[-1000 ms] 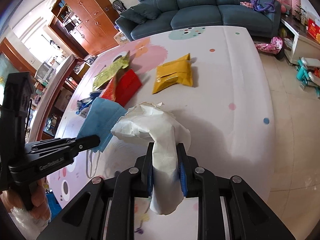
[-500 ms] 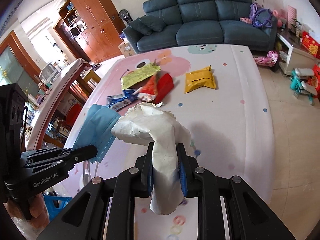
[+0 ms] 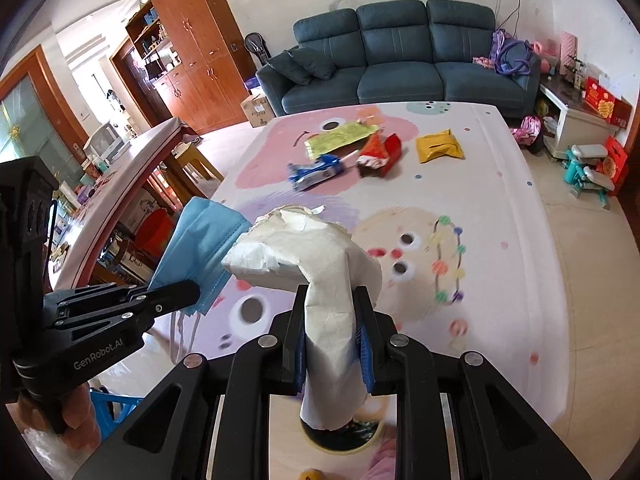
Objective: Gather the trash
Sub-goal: 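Carry the blue mask with the left gripper while the right gripper carries the white bag to the bin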
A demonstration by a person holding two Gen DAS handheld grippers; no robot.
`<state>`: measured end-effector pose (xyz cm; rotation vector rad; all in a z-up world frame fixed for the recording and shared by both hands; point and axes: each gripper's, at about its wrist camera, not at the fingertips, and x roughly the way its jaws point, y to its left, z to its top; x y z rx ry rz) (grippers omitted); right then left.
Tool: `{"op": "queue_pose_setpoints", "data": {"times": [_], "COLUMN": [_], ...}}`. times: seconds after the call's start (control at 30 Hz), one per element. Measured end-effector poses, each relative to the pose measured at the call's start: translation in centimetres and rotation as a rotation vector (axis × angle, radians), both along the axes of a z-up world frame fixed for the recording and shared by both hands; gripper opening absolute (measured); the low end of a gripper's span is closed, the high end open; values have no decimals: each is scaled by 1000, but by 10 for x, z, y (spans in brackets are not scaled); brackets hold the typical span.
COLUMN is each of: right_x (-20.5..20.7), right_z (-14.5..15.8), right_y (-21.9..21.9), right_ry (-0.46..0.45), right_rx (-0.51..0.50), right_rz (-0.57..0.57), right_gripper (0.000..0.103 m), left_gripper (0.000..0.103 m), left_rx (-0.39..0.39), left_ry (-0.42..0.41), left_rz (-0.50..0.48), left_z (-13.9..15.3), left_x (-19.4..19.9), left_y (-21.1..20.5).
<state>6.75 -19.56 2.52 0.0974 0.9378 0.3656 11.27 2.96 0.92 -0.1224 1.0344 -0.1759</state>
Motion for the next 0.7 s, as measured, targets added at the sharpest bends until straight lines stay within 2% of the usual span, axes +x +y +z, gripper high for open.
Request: {"op": "queue_pose_setpoints", "data": {"times": [0.2,0.37,0.53,0.7], "right_x": [-77,-132,-167,-184], "right_z": [10,9,-3,-21], "right_y": [36,53,61,62], "right_ry": [-37,-27,31,103], "right_rx": [-27,-54,-79,-91], "right_rz": [-22,-38,-42,-32], "right_gripper": [20,20,20,20], "left_gripper": [3,3,3,3], "left_rx": [-10,-4,-10,-10], "left_ry": [-37,-42,5,66], "left_rz": [-44,-90,-115,-112], "left_z": [10,7,-9,-29], "left_x": [-67,-114,-154,-180], "left_y": [31,41,47,48]}}
